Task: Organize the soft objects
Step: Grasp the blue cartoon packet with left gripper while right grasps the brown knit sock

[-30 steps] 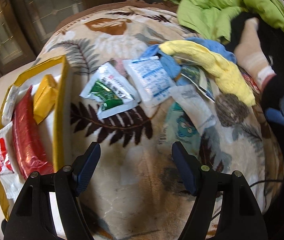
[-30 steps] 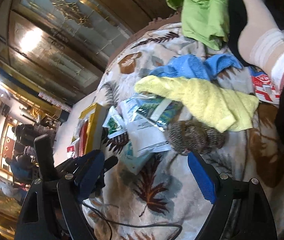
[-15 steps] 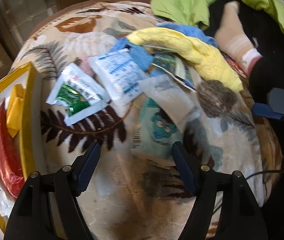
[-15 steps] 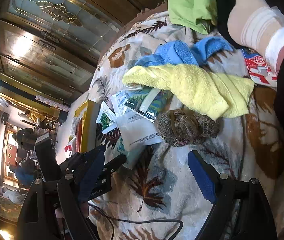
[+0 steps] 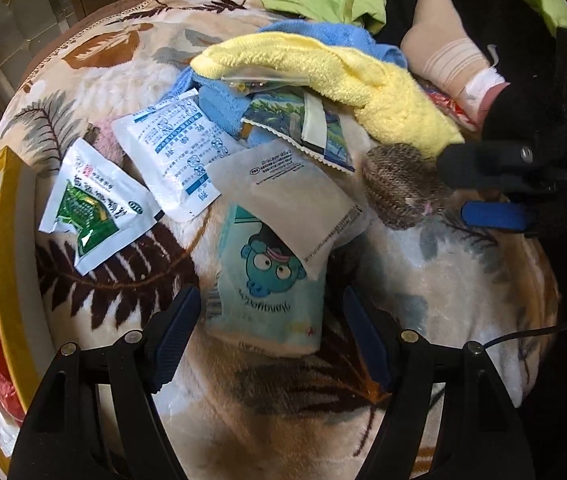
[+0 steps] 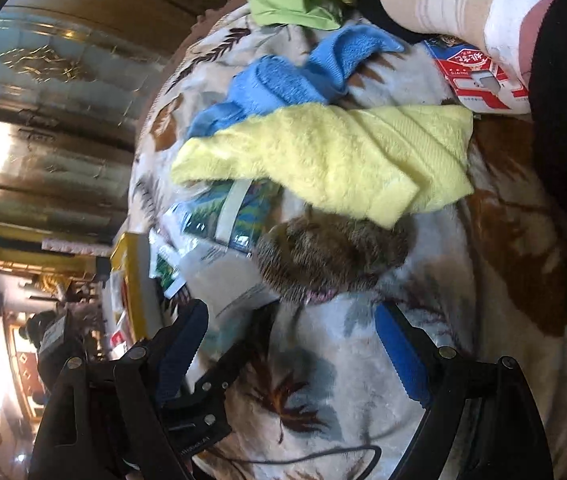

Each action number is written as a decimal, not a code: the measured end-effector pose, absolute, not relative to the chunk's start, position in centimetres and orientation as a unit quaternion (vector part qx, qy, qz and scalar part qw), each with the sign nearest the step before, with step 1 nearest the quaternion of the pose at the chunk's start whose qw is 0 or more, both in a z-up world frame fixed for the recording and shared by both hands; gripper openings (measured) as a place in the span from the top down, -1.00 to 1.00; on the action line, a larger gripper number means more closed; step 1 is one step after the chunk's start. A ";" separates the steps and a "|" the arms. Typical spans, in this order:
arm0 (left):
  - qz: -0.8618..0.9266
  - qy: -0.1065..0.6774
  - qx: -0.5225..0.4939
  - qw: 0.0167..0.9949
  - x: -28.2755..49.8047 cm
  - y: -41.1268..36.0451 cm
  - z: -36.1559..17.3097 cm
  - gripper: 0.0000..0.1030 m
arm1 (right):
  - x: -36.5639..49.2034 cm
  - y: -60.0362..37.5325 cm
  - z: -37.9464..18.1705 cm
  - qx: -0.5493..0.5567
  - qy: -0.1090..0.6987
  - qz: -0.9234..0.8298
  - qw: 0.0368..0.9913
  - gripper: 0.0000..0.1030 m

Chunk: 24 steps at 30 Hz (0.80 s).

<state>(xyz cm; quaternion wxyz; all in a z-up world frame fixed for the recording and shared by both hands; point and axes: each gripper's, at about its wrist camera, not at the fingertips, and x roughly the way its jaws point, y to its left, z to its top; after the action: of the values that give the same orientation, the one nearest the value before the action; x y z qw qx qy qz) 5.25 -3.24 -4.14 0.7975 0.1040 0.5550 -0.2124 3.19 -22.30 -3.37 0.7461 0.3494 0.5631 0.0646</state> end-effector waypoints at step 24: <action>-0.198 0.555 0.068 0.805 6.6 -2.0 -4.7 0.36 | 3.9 -21.7 -4.6 0.290 0.552 0.084 0.777 -0.34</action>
<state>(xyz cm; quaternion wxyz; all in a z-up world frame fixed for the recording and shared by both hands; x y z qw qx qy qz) 6.62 -1.96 -4.68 0.8049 0.0682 0.5554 -0.1976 3.91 -21.65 -4.58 0.7773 0.2898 0.5521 0.0839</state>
